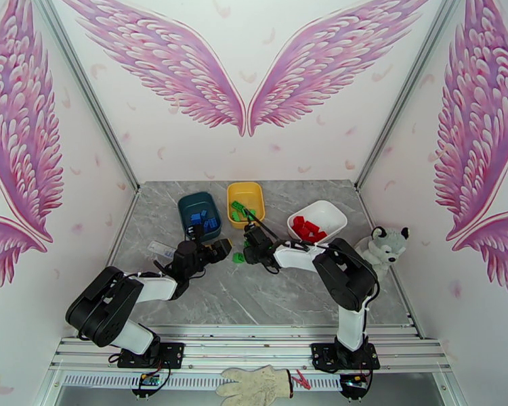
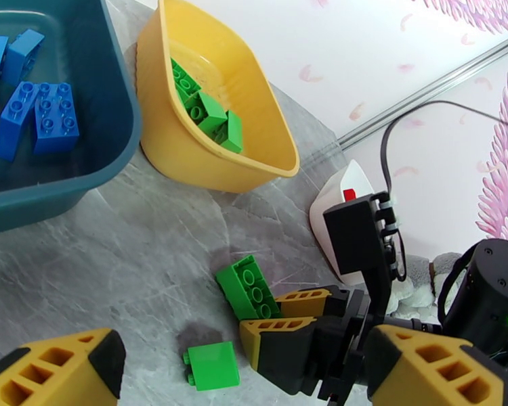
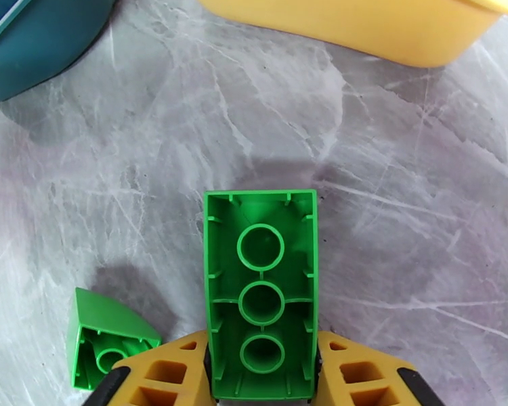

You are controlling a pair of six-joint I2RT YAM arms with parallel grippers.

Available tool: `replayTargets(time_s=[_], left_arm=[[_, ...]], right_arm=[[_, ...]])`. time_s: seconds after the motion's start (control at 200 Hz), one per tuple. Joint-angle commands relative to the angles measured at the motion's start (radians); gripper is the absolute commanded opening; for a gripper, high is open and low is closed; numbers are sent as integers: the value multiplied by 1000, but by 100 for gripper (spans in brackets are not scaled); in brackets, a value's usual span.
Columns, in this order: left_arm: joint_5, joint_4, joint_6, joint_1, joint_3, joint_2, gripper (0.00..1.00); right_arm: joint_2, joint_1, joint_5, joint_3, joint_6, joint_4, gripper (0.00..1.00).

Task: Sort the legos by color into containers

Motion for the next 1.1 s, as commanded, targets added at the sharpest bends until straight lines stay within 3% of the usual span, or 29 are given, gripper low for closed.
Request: replayTargets(time_s=[0.0,0.245,0.54,0.87,1.095], left_arm=[[31,-5,12,-2,38,-3,99],[45,-4,10,-4,44,2,99],[12,-22,22,3,21,-47,99],[8,-53,35,17,6,-99,99],[9,-51,32,41,-8,-111,99]], right_arm=[[-108,-5,-2,-39,17,17,31],[-222,-21,-8,5,8,-34,30],[-44,-80,-4,321,-1,-164,32],[180,-107,9,652,-5,-316,47],[175,-107,-2,661,-9,-328,62]])
